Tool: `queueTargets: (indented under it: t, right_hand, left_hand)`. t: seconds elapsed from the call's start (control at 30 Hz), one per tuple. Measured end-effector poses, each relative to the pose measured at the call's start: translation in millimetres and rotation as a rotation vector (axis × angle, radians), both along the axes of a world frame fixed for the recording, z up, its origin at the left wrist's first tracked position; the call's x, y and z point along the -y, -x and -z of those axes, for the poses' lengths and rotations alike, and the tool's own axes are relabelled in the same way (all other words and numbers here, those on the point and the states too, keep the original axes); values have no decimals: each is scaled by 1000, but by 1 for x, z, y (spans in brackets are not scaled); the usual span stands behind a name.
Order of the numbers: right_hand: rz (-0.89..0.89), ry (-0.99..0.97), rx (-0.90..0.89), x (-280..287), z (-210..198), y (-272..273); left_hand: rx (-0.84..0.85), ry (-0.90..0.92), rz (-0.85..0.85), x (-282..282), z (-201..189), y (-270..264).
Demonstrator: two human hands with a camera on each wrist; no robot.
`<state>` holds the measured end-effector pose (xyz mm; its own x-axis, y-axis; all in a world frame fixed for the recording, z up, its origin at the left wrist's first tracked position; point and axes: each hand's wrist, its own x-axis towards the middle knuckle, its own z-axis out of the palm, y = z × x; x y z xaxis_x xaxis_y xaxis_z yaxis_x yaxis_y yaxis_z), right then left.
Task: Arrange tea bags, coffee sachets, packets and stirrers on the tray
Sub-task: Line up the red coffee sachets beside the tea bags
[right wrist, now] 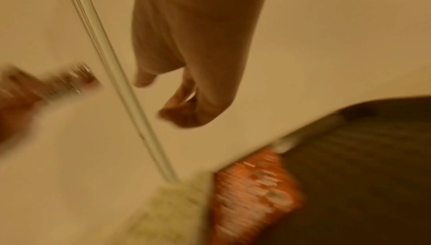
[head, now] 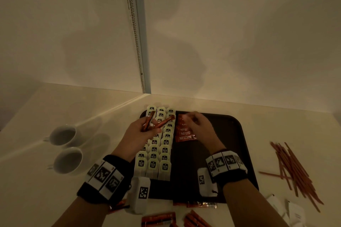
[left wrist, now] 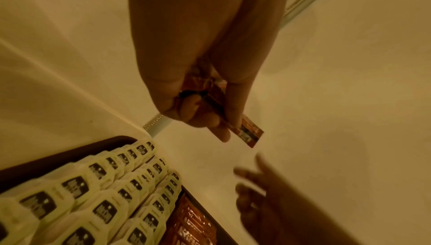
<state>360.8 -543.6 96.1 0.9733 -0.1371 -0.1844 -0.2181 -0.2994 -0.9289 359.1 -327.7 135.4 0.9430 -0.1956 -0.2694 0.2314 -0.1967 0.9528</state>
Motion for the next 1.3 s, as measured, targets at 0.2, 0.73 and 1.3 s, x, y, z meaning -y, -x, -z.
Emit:
queueTargets:
  t: [0.2, 0.73, 1.3]
  right_hand:
    - [-249, -287, 68, -33, -41, 6]
    - [-335, -230, 52, -46, -56, 13]
    - [-75, -110, 141, -42, -78, 13]
  left_hand:
    - [154, -43, 23, 1, -9, -1]
    - [174, 130, -191, 1, -19, -2]
    - [-37, 251, -177, 7, -7, 12]
